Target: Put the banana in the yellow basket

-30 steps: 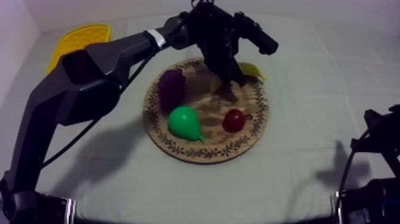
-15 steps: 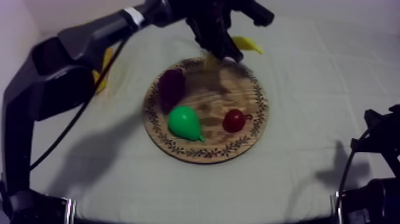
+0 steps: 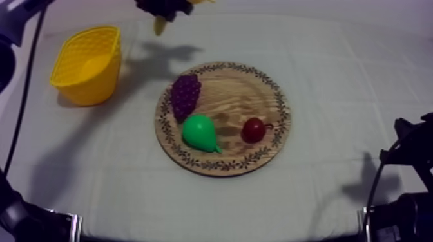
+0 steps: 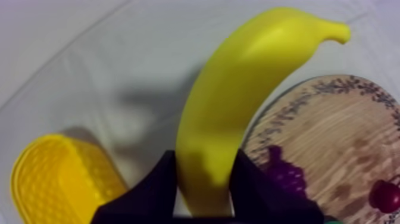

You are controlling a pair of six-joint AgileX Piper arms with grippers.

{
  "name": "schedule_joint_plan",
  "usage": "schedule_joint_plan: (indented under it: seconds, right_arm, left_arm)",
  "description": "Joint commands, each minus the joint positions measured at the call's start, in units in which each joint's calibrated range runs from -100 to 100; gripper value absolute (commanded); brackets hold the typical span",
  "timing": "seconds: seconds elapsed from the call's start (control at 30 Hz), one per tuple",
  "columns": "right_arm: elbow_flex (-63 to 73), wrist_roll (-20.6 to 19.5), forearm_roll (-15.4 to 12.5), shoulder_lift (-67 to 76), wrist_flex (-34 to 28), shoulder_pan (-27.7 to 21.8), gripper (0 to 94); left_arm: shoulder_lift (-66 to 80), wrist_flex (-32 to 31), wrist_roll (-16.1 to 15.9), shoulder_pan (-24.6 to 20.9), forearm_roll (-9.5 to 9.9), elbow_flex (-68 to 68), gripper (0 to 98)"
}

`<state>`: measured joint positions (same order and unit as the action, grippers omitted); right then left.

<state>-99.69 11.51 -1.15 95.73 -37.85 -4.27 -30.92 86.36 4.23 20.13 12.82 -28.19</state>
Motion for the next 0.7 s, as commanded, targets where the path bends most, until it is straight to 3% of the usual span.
schedule_joint_plan:
  seconds: [0.0, 0.37, 0.67]
  right_arm:
    - [0.03, 0.0, 0.01, 0.02, 0.02, -0.02, 0.3]
    - [0.03, 0.0, 0.01, 0.02, 0.02, -0.02, 0.3]
    - [0.03, 0.0, 0.01, 0.02, 0.02, -0.02, 0.3]
  left_arm:
    - [3.48, -0.88, 0.08, -3.49, 0.22, 5.75, 31.0]
    - [9.88, -6.28, 0.79, -13.48, 0.85, 22.13, 31.0]
    - [10.16, -11.77, 1.57, -17.29, 0.81, 30.89, 31.3]
